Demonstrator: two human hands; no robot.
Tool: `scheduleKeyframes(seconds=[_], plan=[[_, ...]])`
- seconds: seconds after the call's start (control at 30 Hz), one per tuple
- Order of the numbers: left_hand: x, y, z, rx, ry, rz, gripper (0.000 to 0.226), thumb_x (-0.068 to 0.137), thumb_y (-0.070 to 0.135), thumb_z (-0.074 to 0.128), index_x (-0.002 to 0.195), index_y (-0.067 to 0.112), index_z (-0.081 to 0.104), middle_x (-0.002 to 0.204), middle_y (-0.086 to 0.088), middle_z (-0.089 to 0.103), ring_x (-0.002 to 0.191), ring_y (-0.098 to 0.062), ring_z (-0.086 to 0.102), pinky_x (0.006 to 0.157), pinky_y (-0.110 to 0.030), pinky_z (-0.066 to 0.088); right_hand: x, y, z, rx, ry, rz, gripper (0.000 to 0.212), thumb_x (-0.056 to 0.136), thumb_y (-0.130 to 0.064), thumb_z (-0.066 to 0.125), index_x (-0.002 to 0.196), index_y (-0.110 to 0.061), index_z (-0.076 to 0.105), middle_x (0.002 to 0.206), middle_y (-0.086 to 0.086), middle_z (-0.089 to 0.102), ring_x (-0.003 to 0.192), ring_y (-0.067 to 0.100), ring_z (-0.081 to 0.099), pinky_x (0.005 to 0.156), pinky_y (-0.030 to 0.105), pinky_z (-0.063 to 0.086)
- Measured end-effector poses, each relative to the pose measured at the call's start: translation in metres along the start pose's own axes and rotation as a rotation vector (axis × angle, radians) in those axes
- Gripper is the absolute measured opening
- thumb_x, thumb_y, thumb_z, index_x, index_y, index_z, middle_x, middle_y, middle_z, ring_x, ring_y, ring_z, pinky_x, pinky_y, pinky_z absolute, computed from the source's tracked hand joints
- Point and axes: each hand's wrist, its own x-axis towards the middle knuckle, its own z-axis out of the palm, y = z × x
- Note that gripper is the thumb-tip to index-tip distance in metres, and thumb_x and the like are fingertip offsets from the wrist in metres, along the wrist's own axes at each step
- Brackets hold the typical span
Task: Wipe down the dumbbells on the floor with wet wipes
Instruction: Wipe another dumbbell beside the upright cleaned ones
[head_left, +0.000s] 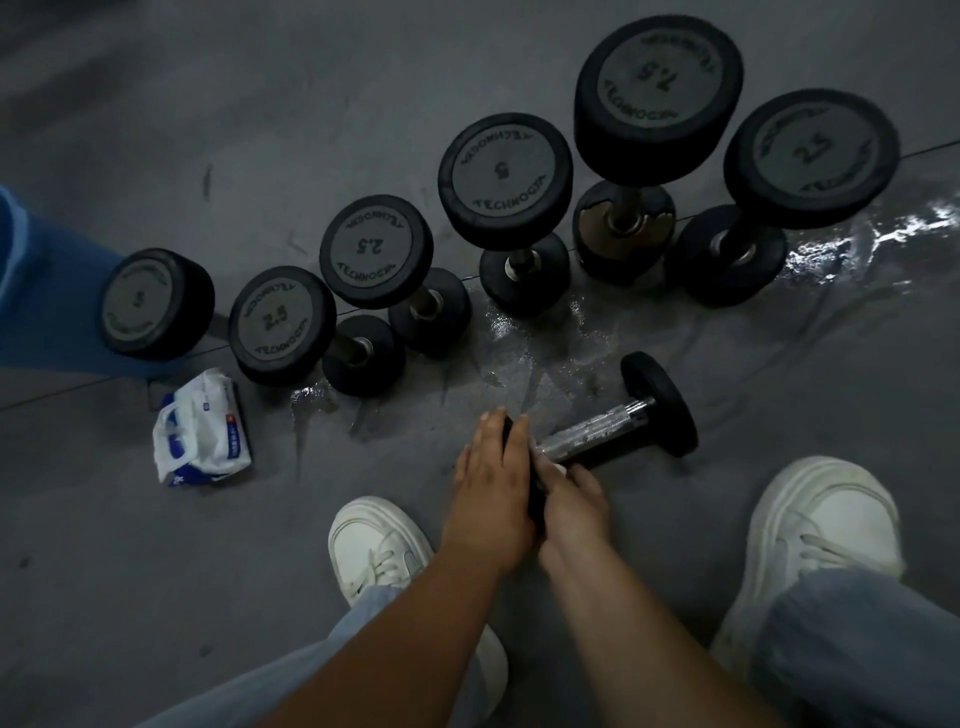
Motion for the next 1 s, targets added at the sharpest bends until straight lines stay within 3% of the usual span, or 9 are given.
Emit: scheduleKeyframes(seconds=[0.07, 0.17, 0.23, 0.33, 0.4, 0.6, 0.8, 1.0], plan=[[-0.001, 0.0, 0.002, -0.005, 0.011, 0.001, 0.085, 0.086, 0.022, 0.063, 0.156, 0.017, 0.015, 0.163, -0.01, 0.006, 0.152, -0.027, 0.004, 0.121, -0.045, 0.017, 0.001, -0.002, 0.002, 0.036, -0.009, -0.021, 0.052, 0.083, -0.006, 0.072, 0.128, -0.011, 0.048, 0.11, 0.016, 0.068, 0.091, 0.027, 0.069, 0.087, 0.042, 0.055], [-0.001, -0.001, 0.001, -0.016, 0.01, 0.009, 0.085, 0.086, 0.022, 0.062, 0.156, 0.017, 0.013, 0.163, -0.01, 0.005, 0.152, -0.026, 0.002, 0.122, -0.042, 0.012, 0.007, -0.012, 0.01, -0.021, -0.061, -0.005, 0.031, 0.079, -0.013, 0.078, 0.101, -0.013, 0.056, 0.099, 0.017, 0.071, 0.084, 0.029, 0.071, 0.079, 0.044, 0.058], [-0.001, -0.001, 0.001, -0.016, 0.0, 0.014, 0.089, 0.084, 0.026, 0.064, 0.156, 0.018, 0.012, 0.163, -0.01, 0.004, 0.152, -0.026, 0.002, 0.122, -0.041, 0.011, 0.006, -0.008, 0.002, -0.026, -0.08, 0.006, 0.037, 0.079, -0.015, 0.078, 0.11, -0.011, 0.058, 0.1, 0.015, 0.072, 0.086, 0.028, 0.072, 0.074, 0.04, 0.059], [-0.001, -0.001, 0.001, -0.02, 0.004, 0.007, 0.091, 0.083, 0.026, 0.065, 0.156, 0.021, 0.011, 0.163, -0.008, 0.003, 0.152, -0.026, 0.001, 0.122, -0.042, 0.012, 0.004, 0.007, -0.01, 0.008, -0.062, 0.033, 0.053, 0.082, -0.015, 0.074, 0.13, -0.008, 0.052, 0.107, 0.015, 0.07, 0.094, 0.028, 0.07, 0.082, 0.043, 0.057], [-0.001, -0.002, 0.003, -0.02, 0.005, 0.006, 0.091, 0.082, 0.025, 0.066, 0.156, 0.019, 0.012, 0.163, -0.008, 0.004, 0.152, -0.026, 0.002, 0.122, -0.043, 0.014, 0.006, 0.004, -0.005, 0.015, -0.064, 0.025, 0.056, 0.078, -0.019, 0.079, 0.126, -0.007, 0.054, 0.105, 0.016, 0.071, 0.091, 0.03, 0.071, 0.082, 0.047, 0.057], [-0.002, -0.001, 0.0, -0.025, 0.004, 0.019, 0.085, 0.088, 0.023, 0.061, 0.156, 0.018, 0.01, 0.164, -0.009, 0.001, 0.152, -0.024, -0.004, 0.123, -0.041, 0.009, 0.011, -0.007, 0.01, -0.033, -0.022, -0.073, 0.036, 0.076, -0.014, 0.081, 0.106, -0.006, 0.061, 0.093, 0.015, 0.073, 0.079, 0.027, 0.072, 0.077, 0.042, 0.059], [0.002, -0.005, 0.003, -0.015, -0.011, 0.013, 0.098, 0.078, 0.03, 0.072, 0.155, 0.019, 0.013, 0.163, -0.009, 0.007, 0.152, -0.026, 0.002, 0.122, -0.044, 0.014, 0.012, -0.001, -0.009, 0.0, -0.102, -0.086, 0.035, 0.084, -0.001, 0.069, 0.117, -0.001, 0.058, 0.105, 0.02, 0.07, 0.092, 0.031, 0.07, 0.085, 0.043, 0.056], [0.001, -0.003, -0.002, -0.025, -0.025, 0.02, 0.094, 0.082, 0.027, 0.067, 0.156, 0.018, 0.01, 0.163, -0.009, 0.003, 0.152, -0.025, -0.001, 0.122, -0.046, 0.013, 0.021, -0.012, 0.012, -0.076, -0.049, -0.028, 0.043, 0.074, -0.022, 0.083, 0.106, -0.005, 0.061, 0.095, 0.015, 0.072, 0.082, 0.029, 0.072, 0.08, 0.043, 0.058]])
